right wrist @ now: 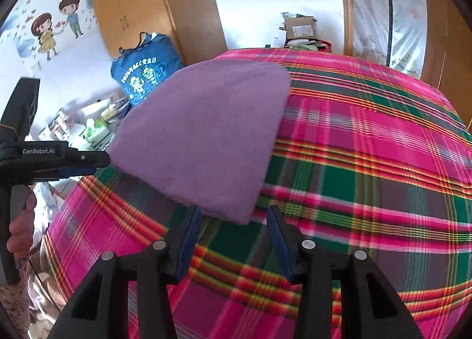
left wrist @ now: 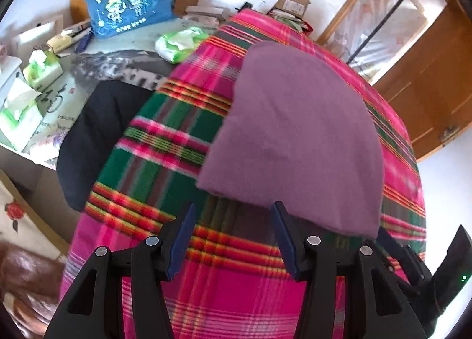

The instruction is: Fold clothes

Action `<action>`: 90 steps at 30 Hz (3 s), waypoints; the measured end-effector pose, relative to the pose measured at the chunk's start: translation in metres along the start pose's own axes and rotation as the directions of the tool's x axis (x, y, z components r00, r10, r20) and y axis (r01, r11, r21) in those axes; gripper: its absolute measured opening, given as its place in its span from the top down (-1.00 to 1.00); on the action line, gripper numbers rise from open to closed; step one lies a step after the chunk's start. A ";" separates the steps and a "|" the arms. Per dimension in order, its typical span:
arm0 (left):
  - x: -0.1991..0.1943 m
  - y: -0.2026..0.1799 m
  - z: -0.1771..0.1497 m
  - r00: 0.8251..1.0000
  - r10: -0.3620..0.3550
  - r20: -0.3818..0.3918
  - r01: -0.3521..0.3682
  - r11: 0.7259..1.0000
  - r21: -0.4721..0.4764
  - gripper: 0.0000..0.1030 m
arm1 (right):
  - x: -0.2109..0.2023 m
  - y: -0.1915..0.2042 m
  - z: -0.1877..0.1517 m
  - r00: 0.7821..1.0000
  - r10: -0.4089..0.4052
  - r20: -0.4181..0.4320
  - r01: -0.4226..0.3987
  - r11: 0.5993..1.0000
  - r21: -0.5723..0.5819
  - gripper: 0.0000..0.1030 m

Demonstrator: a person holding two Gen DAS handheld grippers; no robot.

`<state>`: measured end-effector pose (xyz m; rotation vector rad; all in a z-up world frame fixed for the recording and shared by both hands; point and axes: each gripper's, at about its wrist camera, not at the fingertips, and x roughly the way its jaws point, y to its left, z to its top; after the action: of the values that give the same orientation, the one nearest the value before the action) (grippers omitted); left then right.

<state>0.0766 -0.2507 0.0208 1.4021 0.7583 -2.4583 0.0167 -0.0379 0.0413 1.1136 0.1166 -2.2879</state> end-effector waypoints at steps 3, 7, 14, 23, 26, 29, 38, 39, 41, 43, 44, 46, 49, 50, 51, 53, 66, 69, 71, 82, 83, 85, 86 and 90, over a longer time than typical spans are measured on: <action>0.001 -0.004 -0.006 1.000 0.018 0.004 -0.018 1.000 0.008 -0.07 | 0.001 0.008 -0.002 1.000 -0.002 -0.013 0.002 1.000 -0.012 0.09; 0.004 -0.010 -0.014 0.998 0.058 0.011 -0.058 0.998 0.038 -0.07 | 0.003 0.012 -0.009 0.999 -0.014 -0.033 0.013 1.000 -0.026 0.09; 0.007 -0.018 -0.024 0.993 0.112 0.025 -0.113 0.991 0.077 -0.07 | 0.007 0.019 -0.015 0.998 -0.027 -0.056 0.025 0.999 -0.036 -0.02; 0.010 -0.023 -0.034 0.983 0.173 0.066 -0.180 0.976 0.118 -0.07 | 0.009 0.027 -0.021 0.996 -0.066 -0.057 0.062 0.996 -0.068 -0.16; 0.014 -0.024 -0.037 0.982 0.178 0.063 -0.184 0.975 0.123 -0.07 | 0.010 0.031 -0.022 0.995 -0.088 -0.052 0.083 0.993 -0.083 -0.18; 0.016 -0.026 -0.040 0.978 0.192 0.077 -0.201 0.971 0.131 -0.07 | 0.011 0.032 -0.024 0.992 -0.122 -0.039 0.118 0.989 -0.093 -0.19; 0.022 -0.039 -0.049 0.962 0.240 0.134 -0.261 0.951 0.169 -0.27 | 0.016 0.032 -0.023 0.985 -0.171 -0.031 0.168 0.983 -0.072 -0.26; 0.022 -0.039 -0.050 0.961 0.242 0.137 -0.264 0.949 0.173 -0.28 | 0.016 0.032 -0.023 0.985 -0.172 -0.032 0.169 0.983 -0.072 -0.26; 0.021 -0.038 -0.050 0.961 0.239 0.137 -0.260 0.952 0.163 -0.28 | 0.017 0.033 -0.023 0.984 -0.174 -0.032 0.171 0.983 -0.069 -0.26; 0.023 -0.038 -0.049 0.961 0.241 0.136 -0.262 0.951 0.164 -0.29 | 0.017 0.032 -0.023 0.984 -0.176 -0.031 0.174 0.983 -0.067 -0.26; 0.023 -0.038 -0.048 0.961 0.242 0.136 -0.263 0.950 0.166 -0.30 | 0.017 0.032 -0.023 0.984 -0.178 -0.031 0.175 0.982 -0.067 -0.27; 0.024 -0.037 -0.047 0.960 0.243 0.137 -0.264 0.950 0.166 -0.30 | 0.017 0.032 -0.023 0.983 -0.179 -0.031 0.176 0.982 -0.065 -0.27; 0.025 -0.037 -0.046 0.960 0.244 0.139 -0.265 0.950 0.164 -0.30 | 0.016 0.030 -0.024 0.984 -0.177 -0.032 0.174 0.982 -0.066 -0.27; 0.025 -0.037 -0.046 0.960 0.243 0.139 -0.265 0.950 0.163 -0.30 | 0.016 0.030 -0.024 0.984 -0.177 -0.032 0.174 0.982 -0.066 -0.27; 0.025 -0.037 -0.046 0.960 0.244 0.141 -0.265 0.950 0.162 -0.30 | 0.016 0.030 -0.024 0.984 -0.177 -0.032 0.175 0.983 -0.065 -0.27; 0.024 -0.038 -0.047 0.959 0.244 0.142 -0.266 0.951 0.161 -0.31 | 0.016 0.030 -0.024 0.984 -0.177 -0.032 0.175 0.983 -0.064 -0.27; 0.024 -0.038 -0.049 0.963 0.228 0.145 -0.252 0.952 0.175 -0.42 | 0.016 0.029 -0.025 0.984 -0.176 -0.033 0.173 0.983 -0.067 -0.29; 0.025 -0.040 -0.049 0.962 0.230 0.145 -0.254 0.949 0.184 -0.44 | 0.016 0.030 -0.025 0.984 -0.177 -0.033 0.174 0.982 -0.067 -0.30; 0.024 -0.040 -0.050 0.962 0.232 0.145 -0.256 0.950 0.179 -0.44 | 0.016 0.030 -0.025 0.984 -0.176 -0.033 0.174 0.982 -0.067 -0.30; 0.025 -0.040 -0.051 0.961 0.230 0.153 -0.256 0.950 0.180 -0.45 | 0.017 0.032 -0.024 0.984 -0.176 -0.035 0.174 0.983 -0.067 -0.31; 0.025 -0.040 -0.051 0.961 0.230 0.153 -0.256 0.950 0.180 -0.45 | 0.017 0.033 -0.024 0.984 -0.176 -0.035 0.174 0.982 -0.067 -0.31; 0.025 -0.040 -0.052 0.961 0.230 0.154 -0.256 0.950 0.180 -0.45 | 0.017 0.033 -0.024 0.984 -0.176 -0.035 0.174 0.982 -0.067 -0.31; 0.025 -0.040 -0.052 0.961 0.230 0.155 -0.256 0.950 0.180 -0.45 | 0.017 0.033 -0.024 0.984 -0.176 -0.035 0.174 0.982 -0.067 -0.31; 0.025 -0.040 -0.051 0.960 0.230 0.157 -0.257 0.950 0.180 -0.45 | 0.018 0.034 -0.024 0.984 -0.177 -0.035 0.174 0.982 -0.067 -0.32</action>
<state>0.0848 -0.1882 -0.0087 1.2875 0.2955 -2.4524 0.0432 -0.0667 0.0182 1.1581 0.3133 -2.3974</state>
